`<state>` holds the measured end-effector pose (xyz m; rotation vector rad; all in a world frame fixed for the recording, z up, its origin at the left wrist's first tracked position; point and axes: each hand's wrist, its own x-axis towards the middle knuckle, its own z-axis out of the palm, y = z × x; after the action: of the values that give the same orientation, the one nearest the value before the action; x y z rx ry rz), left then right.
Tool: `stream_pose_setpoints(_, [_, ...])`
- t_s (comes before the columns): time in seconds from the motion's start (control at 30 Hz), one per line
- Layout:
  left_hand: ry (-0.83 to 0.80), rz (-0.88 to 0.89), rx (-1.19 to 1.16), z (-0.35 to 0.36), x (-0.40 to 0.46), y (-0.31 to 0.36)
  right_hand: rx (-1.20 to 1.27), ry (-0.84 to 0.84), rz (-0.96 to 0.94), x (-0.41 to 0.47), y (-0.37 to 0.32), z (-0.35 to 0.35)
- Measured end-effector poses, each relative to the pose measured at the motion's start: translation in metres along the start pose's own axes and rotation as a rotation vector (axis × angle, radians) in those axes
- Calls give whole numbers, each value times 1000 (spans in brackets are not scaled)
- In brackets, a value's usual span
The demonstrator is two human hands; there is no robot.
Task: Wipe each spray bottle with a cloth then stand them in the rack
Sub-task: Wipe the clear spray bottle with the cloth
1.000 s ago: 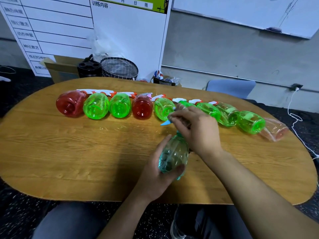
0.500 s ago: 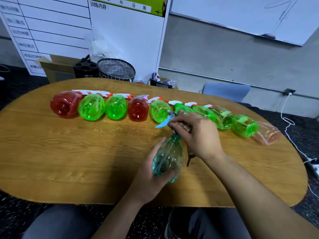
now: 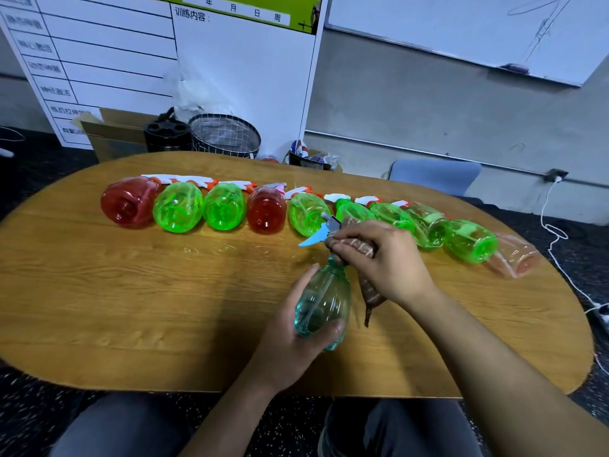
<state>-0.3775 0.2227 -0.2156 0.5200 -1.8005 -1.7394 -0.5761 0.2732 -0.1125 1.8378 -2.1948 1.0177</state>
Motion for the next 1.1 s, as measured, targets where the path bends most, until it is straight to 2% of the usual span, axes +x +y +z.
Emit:
stream_pose_setpoints(0.07, [-14, 5, 10, 1, 0, 1, 9, 101, 82, 10, 7, -7])
stream_pose_setpoints(0.13, [-25, 14, 10, 2, 0, 2, 180, 182, 221, 24, 10, -16])
stream_pose_setpoints(0.23, [-33, 12, 4, 0, 0, 3, 339, 41, 279, 41, 3, -17])
stream_pose_setpoints(0.33, [-27, 1, 20, -1, 0, 2, 297, -86, 261, 41, -1, -10])
stream_pose_setpoints(0.53, [-18, -7, 13, -2, -3, 2, 226, -79, 294, 17, 11, -11])
stream_pose_setpoints(0.7, [-18, -7, 15, 0, -3, 4, 109, -331, 313, 11, 18, -46])
stream_pose_setpoints(0.77, [-28, -4, 25, 1, -3, 3, 187, -271, 323, 16, 13, -52])
stream_pose_setpoints(0.87, [-42, -3, 44, 2, -3, 3, 233, -9, 274, 27, 1, -35])
stream_pose_setpoints(0.9, [-43, 0, 55, 2, -4, 4, 221, 28, 240, 28, -1, -27])
stream_pose_setpoints(1.03, [-11, -2, 30, 1, -4, 4, 155, 56, 239, 16, -3, -6])
stream_pose_setpoints(1.1, [-4, -6, 20, 0, -4, 4, 107, -9, 264, 6, 1, -12])
